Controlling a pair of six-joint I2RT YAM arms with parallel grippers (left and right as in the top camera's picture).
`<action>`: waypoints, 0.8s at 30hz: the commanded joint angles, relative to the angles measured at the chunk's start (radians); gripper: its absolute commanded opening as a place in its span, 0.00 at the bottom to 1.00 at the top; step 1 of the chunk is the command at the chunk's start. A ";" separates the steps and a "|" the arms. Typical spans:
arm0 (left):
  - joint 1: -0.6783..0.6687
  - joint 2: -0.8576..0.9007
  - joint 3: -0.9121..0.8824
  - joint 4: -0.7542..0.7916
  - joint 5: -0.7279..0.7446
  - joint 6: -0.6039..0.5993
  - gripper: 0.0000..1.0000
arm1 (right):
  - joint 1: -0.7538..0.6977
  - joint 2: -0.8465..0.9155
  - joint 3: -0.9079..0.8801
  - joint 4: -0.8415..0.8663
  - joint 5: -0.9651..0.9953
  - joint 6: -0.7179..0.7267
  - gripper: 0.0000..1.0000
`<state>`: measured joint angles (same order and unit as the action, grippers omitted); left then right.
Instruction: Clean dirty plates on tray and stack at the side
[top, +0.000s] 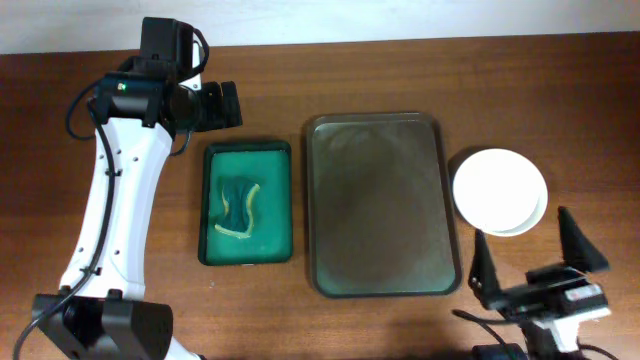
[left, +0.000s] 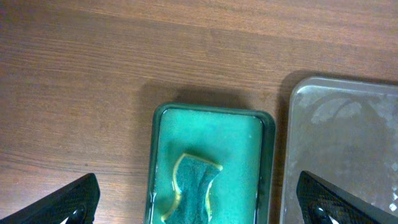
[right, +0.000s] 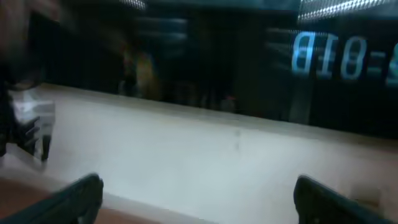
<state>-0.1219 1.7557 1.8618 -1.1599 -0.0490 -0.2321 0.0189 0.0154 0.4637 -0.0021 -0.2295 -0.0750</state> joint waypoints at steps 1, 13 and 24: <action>0.002 -0.010 0.011 0.002 0.008 -0.005 0.99 | 0.007 -0.012 -0.144 0.219 -0.028 0.004 0.98; 0.002 -0.010 0.011 0.002 0.008 -0.005 0.99 | -0.024 -0.012 -0.458 0.237 0.057 0.004 0.98; 0.002 -0.010 0.011 0.002 0.008 -0.005 0.99 | -0.024 -0.012 -0.458 -0.080 0.241 0.003 0.98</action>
<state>-0.1219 1.7557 1.8618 -1.1599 -0.0486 -0.2321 -0.0002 0.0120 0.0109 -0.0746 -0.0204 -0.0784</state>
